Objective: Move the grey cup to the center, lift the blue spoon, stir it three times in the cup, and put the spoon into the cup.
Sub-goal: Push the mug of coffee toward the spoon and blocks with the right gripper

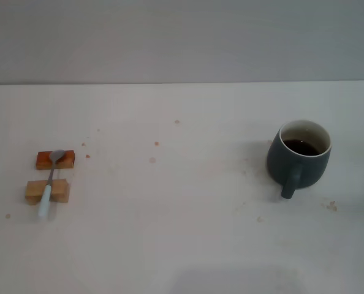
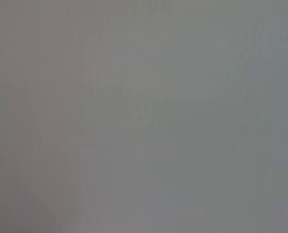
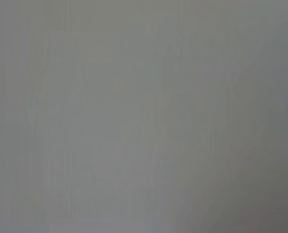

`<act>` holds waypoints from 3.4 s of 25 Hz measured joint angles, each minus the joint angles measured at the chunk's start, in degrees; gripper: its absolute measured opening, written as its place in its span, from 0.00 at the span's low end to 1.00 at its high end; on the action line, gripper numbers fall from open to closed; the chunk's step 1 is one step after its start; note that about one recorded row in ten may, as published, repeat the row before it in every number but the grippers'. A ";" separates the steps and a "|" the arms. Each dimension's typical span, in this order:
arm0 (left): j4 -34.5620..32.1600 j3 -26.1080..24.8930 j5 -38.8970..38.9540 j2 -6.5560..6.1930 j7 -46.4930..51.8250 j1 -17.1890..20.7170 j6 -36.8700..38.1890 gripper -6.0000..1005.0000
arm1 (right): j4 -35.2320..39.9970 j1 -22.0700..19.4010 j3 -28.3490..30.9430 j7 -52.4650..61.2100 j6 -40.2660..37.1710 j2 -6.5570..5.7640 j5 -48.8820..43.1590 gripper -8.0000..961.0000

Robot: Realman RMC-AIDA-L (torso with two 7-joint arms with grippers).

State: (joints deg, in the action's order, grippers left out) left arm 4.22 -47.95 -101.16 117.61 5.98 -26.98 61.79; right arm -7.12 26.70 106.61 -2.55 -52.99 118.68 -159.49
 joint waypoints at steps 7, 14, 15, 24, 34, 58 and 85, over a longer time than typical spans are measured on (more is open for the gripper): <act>0.08 -0.03 0.00 -0.03 0.00 0.00 0.00 0.83 | 0.03 0.31 0.00 0.00 0.00 -0.03 -0.05 0.54; 0.09 0.32 0.00 -0.03 0.00 0.00 0.00 0.83 | 0.12 0.38 0.00 0.00 0.08 -0.03 -0.21 0.54; 0.09 0.36 0.00 -0.03 0.00 0.00 0.00 0.83 | 0.14 0.37 0.00 0.00 0.08 -0.03 -0.23 0.54; 0.18 0.41 0.00 -0.03 0.00 -0.16 0.00 0.83 | 0.67 0.40 -0.03 0.00 0.08 0.05 -0.23 0.54; 0.16 0.39 0.00 0.04 0.00 -0.36 0.00 0.83 | 0.70 0.70 -0.27 -0.01 1.62 0.16 -0.35 0.51; 0.17 0.05 -0.09 -0.11 0.00 -1.36 0.53 0.83 | 0.87 0.71 -16.26 6.90 2.37 0.98 -0.49 0.04; 0.17 -0.02 0.35 -0.02 0.28 -1.50 1.47 0.83 | -4.03 0.24 -39.88 14.70 5.79 1.11 -0.10 0.04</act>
State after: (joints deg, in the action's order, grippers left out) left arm 4.39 -47.97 -100.81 117.59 6.26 -28.48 63.26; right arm -11.15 26.93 66.73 12.15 -47.19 119.79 -159.58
